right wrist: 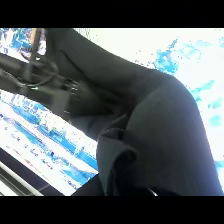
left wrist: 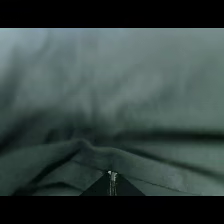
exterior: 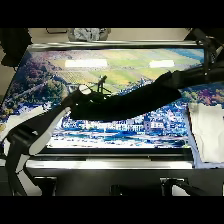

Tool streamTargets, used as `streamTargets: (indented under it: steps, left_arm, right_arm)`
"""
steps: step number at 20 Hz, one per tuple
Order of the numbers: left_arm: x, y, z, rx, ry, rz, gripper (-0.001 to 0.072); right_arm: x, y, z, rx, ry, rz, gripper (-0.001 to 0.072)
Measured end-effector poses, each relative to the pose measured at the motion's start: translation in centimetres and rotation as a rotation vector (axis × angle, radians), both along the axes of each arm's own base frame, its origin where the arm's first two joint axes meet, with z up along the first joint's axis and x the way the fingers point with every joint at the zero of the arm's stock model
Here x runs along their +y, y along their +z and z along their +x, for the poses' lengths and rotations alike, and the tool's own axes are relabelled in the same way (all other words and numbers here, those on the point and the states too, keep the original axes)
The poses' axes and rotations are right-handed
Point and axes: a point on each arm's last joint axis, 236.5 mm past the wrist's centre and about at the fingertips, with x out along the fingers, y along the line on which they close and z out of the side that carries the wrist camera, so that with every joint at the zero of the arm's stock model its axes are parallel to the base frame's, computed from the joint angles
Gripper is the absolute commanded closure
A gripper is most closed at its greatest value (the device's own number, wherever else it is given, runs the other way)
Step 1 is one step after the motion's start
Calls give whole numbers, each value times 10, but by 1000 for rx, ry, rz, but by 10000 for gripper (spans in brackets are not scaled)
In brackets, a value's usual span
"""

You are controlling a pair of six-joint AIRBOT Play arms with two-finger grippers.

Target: Fold the shirts.

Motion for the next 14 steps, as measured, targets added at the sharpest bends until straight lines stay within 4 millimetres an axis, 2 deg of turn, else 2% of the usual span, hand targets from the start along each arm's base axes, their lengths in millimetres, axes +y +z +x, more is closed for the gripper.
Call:
streamTargets:
  steps: [4,6,8,10,12,14]
  left_arm:
    - [-53,-7,-18,85,31,-128,683]
    - [-75,-12,-30,140,43,-176,684]
    - [-87,-14,-33,172,62,-215,686]
    - [-89,-12,-27,170,85,-240,689]
    - [-82,0,-22,139,72,-253,689]
    - [-54,23,-6,46,55,-214,689]
  right_arm:
    - [3,18,-12,-17,-32,11,670]
    - [1,25,-9,-37,-61,20,670]
    - [0,29,-2,-58,-87,29,670]
    - [-1,27,5,-57,-107,39,670]
    - [2,21,13,-49,-112,48,670]
    - [14,13,24,-42,-102,65,670]
